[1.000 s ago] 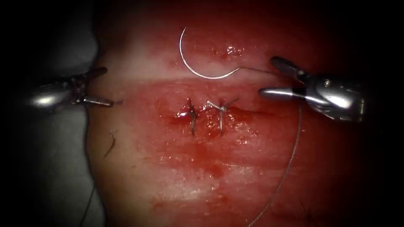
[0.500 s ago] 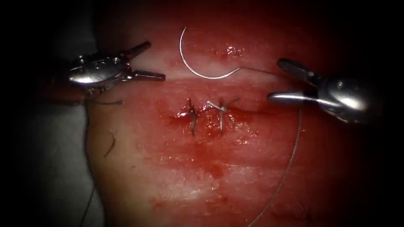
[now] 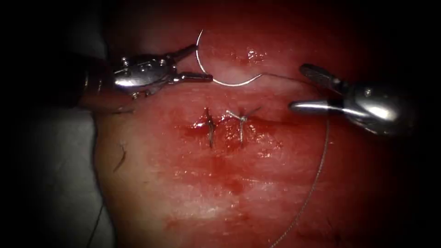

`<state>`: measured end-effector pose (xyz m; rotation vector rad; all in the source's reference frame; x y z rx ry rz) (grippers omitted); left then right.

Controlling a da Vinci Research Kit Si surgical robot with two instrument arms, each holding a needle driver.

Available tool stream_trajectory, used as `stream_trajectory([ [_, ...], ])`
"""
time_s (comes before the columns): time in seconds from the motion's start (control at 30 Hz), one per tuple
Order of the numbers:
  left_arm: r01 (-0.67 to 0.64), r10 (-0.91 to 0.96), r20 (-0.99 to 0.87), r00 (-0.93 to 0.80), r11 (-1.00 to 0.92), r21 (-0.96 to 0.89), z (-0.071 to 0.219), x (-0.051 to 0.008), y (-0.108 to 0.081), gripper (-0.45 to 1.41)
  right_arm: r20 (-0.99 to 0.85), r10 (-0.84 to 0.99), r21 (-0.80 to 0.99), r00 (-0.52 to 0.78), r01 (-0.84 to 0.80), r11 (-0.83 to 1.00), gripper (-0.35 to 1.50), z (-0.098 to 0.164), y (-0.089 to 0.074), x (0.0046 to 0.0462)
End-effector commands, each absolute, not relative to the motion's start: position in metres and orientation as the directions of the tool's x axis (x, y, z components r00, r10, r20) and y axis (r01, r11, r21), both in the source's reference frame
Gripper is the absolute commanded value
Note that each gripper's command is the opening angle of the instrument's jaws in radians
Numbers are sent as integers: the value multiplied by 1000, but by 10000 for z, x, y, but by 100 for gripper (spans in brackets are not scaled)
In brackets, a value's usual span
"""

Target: Wound Closure

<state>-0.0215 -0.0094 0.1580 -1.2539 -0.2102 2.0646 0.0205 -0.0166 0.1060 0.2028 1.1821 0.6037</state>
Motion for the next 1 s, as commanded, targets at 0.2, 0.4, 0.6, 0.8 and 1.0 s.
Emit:
stream_trajectory([
  [0.2,-486,656,-703,-274,-726,-487,1604,-215,-100,66,-804,543,455,244,-336,825,91,1066,-176,216],
  [0.4,-489,663,-693,-283,-722,-490,1609,-218,-93,71,-804,542,453,244,-337,825,91,1067,-177,218],
  [0.6,-513,707,-650,-279,-682,-521,1620,-217,-87,72,-804,542,453,244,-339,825,91,1067,-177,220],
  [0.8,-530,730,-624,-277,-658,-535,1628,-224,-88,67,-805,541,452,243,-340,825,91,1067,-178,221],
  [1.0,-543,764,-582,-278,-625,-561,1637,-231,-81,61,-806,541,451,241,-341,825,91,1068,-178,222],
])
